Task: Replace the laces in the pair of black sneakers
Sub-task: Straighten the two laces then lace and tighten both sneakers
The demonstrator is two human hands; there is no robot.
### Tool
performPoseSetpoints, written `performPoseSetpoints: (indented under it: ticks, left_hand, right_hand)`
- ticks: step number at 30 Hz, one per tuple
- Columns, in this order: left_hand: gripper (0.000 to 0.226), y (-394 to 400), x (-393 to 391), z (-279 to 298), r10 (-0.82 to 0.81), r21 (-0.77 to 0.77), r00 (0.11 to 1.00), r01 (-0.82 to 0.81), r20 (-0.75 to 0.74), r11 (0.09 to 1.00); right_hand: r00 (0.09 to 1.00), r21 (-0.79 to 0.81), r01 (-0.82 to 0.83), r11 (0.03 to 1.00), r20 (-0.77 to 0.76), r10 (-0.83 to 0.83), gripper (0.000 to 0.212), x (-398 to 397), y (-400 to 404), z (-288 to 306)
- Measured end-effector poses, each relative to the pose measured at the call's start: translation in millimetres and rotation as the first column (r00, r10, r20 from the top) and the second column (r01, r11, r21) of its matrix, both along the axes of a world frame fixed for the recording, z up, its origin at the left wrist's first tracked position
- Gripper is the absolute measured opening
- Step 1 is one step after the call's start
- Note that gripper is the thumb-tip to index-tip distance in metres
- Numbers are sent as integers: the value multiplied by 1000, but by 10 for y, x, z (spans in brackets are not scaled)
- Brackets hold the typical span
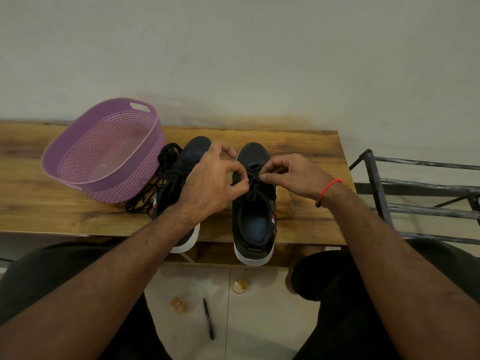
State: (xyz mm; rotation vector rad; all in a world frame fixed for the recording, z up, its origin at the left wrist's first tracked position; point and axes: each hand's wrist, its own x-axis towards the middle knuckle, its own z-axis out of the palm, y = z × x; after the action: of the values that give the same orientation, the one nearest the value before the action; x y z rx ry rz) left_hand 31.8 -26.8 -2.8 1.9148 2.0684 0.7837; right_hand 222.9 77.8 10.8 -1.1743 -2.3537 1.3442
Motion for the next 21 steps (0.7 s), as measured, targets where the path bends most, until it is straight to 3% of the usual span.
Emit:
performPoseSetpoints:
  ticks: [3, 8, 14, 21]
  left_hand:
    - [16, -1, 3, 27, -13, 25, 1000, 13, -17, 1000]
    - [21, -18, 52, 12, -33, 31, 988, 38, -149, 999]
    - [20, 6, 69, 22, -26, 23, 990, 29, -140, 999]
    - [22, -7, 80, 57, 2, -2, 992, -2, -128, 1000]
  right_hand:
    - [1000, -8, 0, 1000, 9, 0, 22, 2, -4, 9]
    - [1000, 51, -6, 999, 28, 5, 16, -25, -10, -5]
    - [999, 157, -35, 987, -6, 36, 7, -52, -37, -41]
    - [998, 146, -35, 989, -40, 42, 10, -52, -31, -34]
